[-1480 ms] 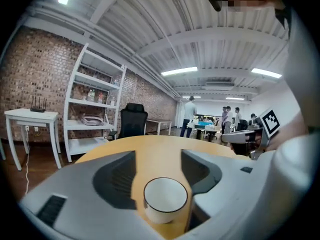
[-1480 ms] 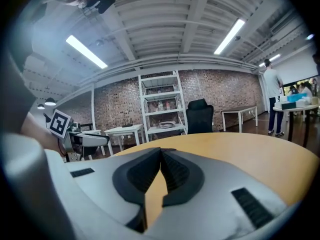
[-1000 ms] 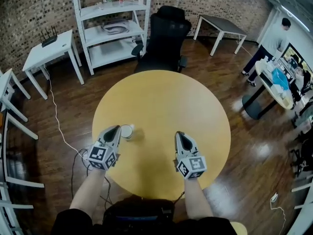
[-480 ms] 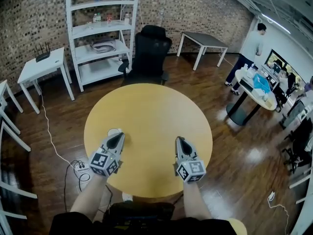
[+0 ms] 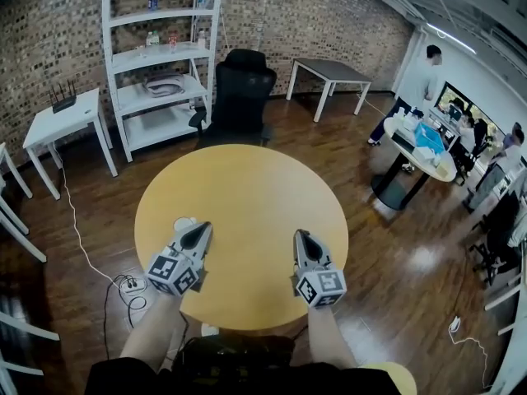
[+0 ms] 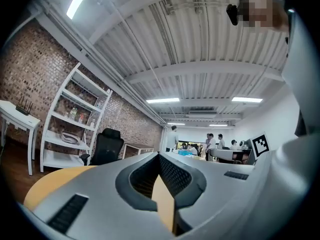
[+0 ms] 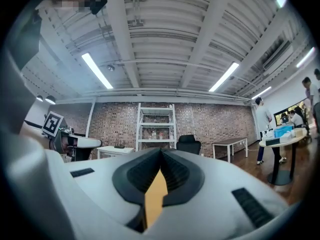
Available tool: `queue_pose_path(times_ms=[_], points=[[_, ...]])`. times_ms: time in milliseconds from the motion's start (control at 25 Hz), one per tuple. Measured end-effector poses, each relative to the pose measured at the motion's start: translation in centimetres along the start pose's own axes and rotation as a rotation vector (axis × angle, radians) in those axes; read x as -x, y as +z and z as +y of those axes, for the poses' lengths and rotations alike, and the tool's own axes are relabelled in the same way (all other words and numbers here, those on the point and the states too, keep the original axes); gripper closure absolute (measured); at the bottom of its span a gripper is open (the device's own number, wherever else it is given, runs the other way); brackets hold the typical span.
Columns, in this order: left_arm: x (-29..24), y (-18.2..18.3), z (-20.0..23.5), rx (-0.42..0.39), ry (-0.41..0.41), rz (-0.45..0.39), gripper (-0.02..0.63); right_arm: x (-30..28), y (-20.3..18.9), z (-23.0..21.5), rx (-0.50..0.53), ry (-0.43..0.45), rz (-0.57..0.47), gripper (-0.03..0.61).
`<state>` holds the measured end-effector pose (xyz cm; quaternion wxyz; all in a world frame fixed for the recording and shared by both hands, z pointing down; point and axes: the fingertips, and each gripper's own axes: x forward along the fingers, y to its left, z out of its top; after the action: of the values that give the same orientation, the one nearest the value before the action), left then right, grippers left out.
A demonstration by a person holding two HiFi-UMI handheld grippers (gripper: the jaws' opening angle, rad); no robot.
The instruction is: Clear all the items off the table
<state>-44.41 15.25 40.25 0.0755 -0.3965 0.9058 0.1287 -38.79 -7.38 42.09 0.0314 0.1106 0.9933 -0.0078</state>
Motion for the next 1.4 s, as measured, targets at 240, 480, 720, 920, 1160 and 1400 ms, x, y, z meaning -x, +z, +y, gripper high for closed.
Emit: queue_pose_path(times_ms=[240, 480, 720, 920, 1160, 1400], points=[[-0.2, 0.3, -1.1, -0.075, -0.032, -0.006, 0.614, 0.2, 0.1, 0.0, 0.005, 0.02, -0.005, 0.573], [-0.6, 0.4, -1.6, -0.074, -0.028, -0.005, 0.614, 0.4, 0.5, -0.2, 0.008, 0.008, -0.009, 0.574], [-1.3, 0.1, -2.0, -0.058, -0.048, -0.004, 0.614, 1.9, 0.7, -0.7, 0.005, -0.024, -0.019, 0.574], [-3.3, -1.0, -5.7, -0.017, -0.155, 0.002, 0.614, 6.5, 0.5, -3.1, 0.002, -0.135, -0.019, 0.573], [-6.4, -3.2, -15.1, 0.065, -0.363, 0.007, 0.614, 17.2, 0.1, -8.7, -0.017, -0.368, -0.03, 0.574], [-9.0, -6.2, -24.6, 0.157, -0.519, 0.056, 0.614, 28.6, 0.6, -12.5, -0.066, -0.596, -0.063, 0.574]])
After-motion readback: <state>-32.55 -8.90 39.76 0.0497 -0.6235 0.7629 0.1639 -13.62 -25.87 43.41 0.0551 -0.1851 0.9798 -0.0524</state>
